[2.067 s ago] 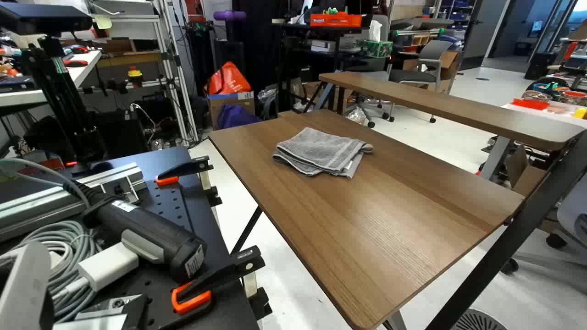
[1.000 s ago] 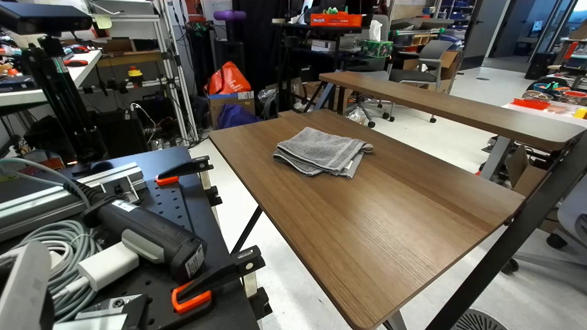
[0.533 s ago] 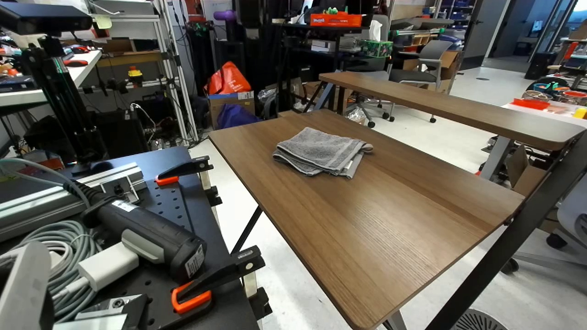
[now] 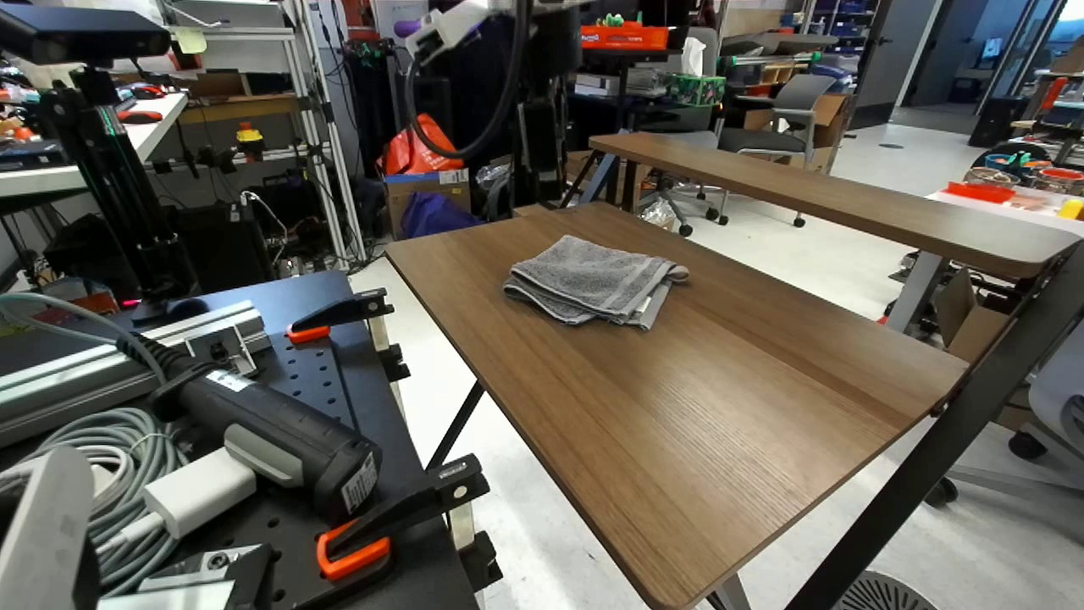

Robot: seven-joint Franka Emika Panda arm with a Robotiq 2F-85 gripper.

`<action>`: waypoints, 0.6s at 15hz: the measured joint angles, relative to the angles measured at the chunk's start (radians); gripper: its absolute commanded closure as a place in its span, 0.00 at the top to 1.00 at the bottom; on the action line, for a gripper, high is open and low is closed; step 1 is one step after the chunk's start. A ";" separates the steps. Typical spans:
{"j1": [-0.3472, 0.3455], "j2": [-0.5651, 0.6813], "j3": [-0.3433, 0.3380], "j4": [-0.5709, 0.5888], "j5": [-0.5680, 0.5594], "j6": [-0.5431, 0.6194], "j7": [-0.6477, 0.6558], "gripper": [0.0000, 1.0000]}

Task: Move the towel to the right

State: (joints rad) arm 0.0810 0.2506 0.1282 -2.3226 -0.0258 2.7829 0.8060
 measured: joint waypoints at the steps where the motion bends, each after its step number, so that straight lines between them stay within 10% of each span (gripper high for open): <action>1: 0.017 0.039 -0.022 0.025 0.000 0.017 0.005 1.00; 9: 0.079 0.320 -0.077 0.235 0.084 0.028 0.004 1.00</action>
State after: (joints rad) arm 0.1596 0.5701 0.0516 -2.0878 0.0581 2.8112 0.8101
